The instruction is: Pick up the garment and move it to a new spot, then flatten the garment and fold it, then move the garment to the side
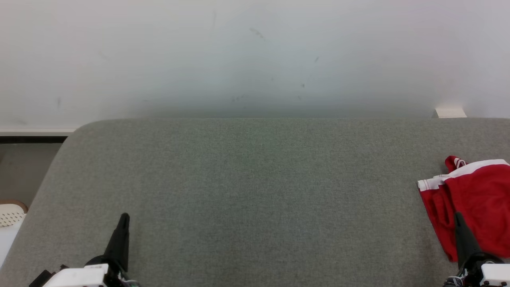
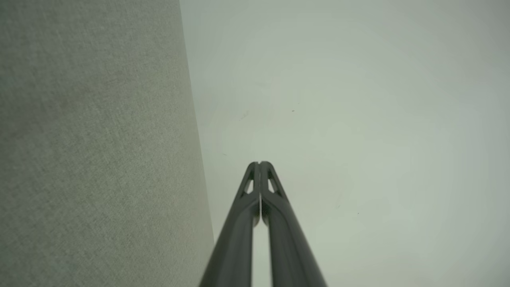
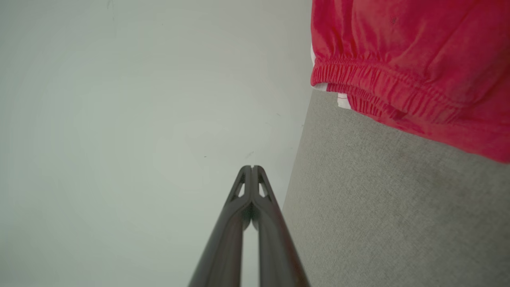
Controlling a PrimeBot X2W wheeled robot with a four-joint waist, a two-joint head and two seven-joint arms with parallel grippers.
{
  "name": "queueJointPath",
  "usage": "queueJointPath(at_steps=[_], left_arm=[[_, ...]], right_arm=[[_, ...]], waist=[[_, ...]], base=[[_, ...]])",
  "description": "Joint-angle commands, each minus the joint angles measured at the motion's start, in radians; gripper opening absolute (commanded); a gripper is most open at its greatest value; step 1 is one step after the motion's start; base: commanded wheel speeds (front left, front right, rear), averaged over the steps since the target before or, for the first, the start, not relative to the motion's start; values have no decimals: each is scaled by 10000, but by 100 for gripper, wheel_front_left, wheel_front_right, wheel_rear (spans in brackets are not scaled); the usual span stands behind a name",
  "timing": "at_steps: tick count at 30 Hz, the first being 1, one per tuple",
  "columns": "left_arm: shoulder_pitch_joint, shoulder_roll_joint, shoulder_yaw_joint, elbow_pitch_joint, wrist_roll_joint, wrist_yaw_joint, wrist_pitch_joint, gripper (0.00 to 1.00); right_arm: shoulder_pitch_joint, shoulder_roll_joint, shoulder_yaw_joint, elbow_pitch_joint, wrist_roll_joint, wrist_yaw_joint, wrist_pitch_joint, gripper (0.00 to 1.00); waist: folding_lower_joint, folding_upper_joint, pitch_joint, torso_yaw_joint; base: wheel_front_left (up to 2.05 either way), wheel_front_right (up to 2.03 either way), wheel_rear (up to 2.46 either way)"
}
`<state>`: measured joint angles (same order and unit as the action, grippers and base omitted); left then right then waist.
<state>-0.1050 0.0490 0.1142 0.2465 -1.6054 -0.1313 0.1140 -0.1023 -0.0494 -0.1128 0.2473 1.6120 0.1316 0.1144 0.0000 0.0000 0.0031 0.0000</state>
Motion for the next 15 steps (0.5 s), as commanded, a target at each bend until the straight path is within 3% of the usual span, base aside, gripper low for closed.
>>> queueJointPath(at_steps=[1, 15], left_arm=[[-74, 22, 16, -32, -138, 11, 37, 0], [-73, 22, 16, -33, -138, 11, 37, 0]], right_arm=[[-118, -11, -40, -49, 19, -17, 28, 0], [-119, -11, -40, -49, 20, -17, 28, 0]], waist=[[0, 0, 0, 0], [0, 0, 0, 0]], base=[[0, 0, 0], [0, 0, 0]])
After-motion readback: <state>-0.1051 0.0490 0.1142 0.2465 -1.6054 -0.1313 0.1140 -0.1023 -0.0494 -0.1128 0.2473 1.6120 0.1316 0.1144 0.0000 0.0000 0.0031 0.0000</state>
